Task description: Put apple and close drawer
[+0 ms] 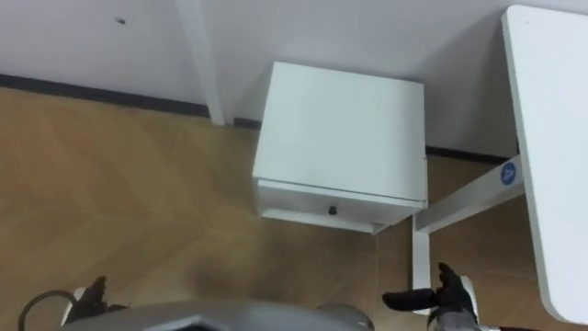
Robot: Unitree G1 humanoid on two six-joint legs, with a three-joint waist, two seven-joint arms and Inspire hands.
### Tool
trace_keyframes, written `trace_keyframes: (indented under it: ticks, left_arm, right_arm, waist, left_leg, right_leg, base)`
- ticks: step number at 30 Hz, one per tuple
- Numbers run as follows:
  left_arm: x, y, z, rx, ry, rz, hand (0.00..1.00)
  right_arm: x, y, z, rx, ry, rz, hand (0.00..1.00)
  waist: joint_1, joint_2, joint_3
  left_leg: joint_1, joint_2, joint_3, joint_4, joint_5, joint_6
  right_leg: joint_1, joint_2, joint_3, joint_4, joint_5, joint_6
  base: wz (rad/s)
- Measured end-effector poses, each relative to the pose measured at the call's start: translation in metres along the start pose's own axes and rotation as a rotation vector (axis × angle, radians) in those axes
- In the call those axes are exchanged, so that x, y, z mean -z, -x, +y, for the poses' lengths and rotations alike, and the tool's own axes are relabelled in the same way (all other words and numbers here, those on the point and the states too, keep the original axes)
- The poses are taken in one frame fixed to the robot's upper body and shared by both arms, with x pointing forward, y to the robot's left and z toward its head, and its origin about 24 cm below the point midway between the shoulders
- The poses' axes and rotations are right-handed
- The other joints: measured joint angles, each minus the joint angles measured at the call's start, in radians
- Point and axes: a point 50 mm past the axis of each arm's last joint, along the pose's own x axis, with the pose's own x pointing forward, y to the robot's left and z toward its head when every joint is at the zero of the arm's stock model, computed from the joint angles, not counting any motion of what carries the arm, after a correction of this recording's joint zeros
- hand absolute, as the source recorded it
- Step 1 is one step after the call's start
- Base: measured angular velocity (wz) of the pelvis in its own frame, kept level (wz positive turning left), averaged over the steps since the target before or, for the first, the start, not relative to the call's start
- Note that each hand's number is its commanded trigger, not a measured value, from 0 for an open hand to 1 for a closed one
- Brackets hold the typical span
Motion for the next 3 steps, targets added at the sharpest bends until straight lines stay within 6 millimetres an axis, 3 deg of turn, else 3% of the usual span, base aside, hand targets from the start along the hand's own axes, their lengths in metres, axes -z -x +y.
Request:
trace_keyframes:
  ticks: [3]
  left_arm:
    - [0.0012,0.0004,-0.0007,0.002,0.001,0.003,0.00]
  right_arm:
    - [0.0047,0.0010,-0.0003,0.001,0.001,0.014,0.00]
  waist:
    - [-0.006,0.005,0.0090]
  left_leg:
    - [0.023,0.000,0.000,-0.004,0.001,-0.001]
  right_leg:
    - [0.027,0.001,0.005,-0.004,0.000,0.000]
  base:
    - [-0.06]
